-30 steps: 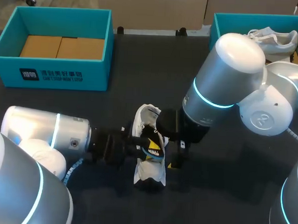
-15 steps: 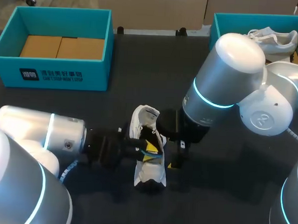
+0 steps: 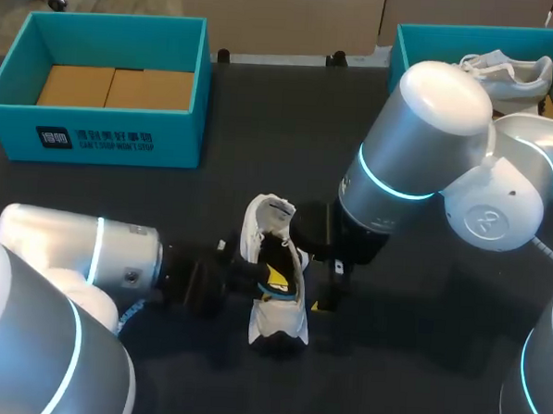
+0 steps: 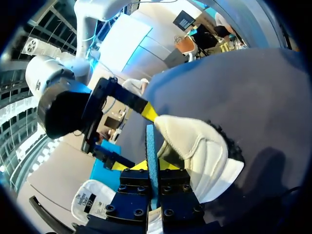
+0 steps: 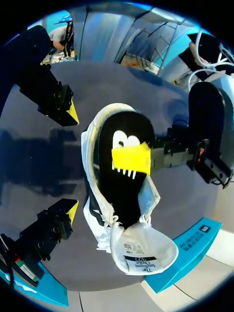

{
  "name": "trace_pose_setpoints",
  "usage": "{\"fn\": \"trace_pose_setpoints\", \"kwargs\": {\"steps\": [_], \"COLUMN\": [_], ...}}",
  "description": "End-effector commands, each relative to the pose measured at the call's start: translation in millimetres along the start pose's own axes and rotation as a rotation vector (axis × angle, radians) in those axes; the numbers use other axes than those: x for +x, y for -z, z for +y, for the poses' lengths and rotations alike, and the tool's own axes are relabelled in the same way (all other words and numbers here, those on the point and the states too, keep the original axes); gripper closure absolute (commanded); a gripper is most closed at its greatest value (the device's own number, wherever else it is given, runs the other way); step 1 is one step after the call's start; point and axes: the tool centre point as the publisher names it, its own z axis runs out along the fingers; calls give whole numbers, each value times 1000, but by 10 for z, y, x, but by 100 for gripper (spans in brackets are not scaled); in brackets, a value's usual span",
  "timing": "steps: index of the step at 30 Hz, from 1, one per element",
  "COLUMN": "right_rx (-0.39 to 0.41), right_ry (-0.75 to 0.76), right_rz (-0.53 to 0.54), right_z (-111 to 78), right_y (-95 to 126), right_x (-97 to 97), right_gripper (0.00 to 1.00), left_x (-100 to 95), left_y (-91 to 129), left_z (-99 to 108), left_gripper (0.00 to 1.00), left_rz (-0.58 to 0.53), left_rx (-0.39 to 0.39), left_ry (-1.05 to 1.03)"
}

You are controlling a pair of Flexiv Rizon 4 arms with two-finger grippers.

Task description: Take the shoe out of the shoebox, open the shoe tongue, remove and reinsert the insole, then place the shoe into the shoebox

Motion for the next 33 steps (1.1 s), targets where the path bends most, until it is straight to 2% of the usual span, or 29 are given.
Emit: {"fn": "trace_pose_setpoints", "kwargs": {"steps": [1,5,6,9,16,20,21,23,33], "right_rx": [-1,-1,-1,-1,-1,-1,-1,-1,-1], "right_ry": [0,0,0,0,0,0,0,0,0], "right_rz": [-3,-3,-3,-3,-3,-3,-3,-3,-3], "right_z": [-2,-2,-2,-2,-2,-2,-2,-2,-2], "right_y": [-16,-16,-16,-16,-16,-16,-16,-16,-16], "right_x": [8,8,8,8,8,8,8,8,8], "right_gripper": [0,0,0,0,0,0,0,0,0], "left_x": [-46,-99,-115,-143,-162,-152,-149,-130,-5], "left_y": [-138,-84,-59,11,208,236,235,212,50], "left_z": [44,-20,-41,-110,-232,-262,-264,-275,-138], "left_gripper": [100,100,83,64,56,60,71,100,100], "left_rz": [5,0,-1,-5,-26,-28,-30,-37,-87], "left_rx": [-14,-8,-6,7,22,22,23,23,-26], "left_ry": [7,14,16,35,66,71,73,80,85]}}
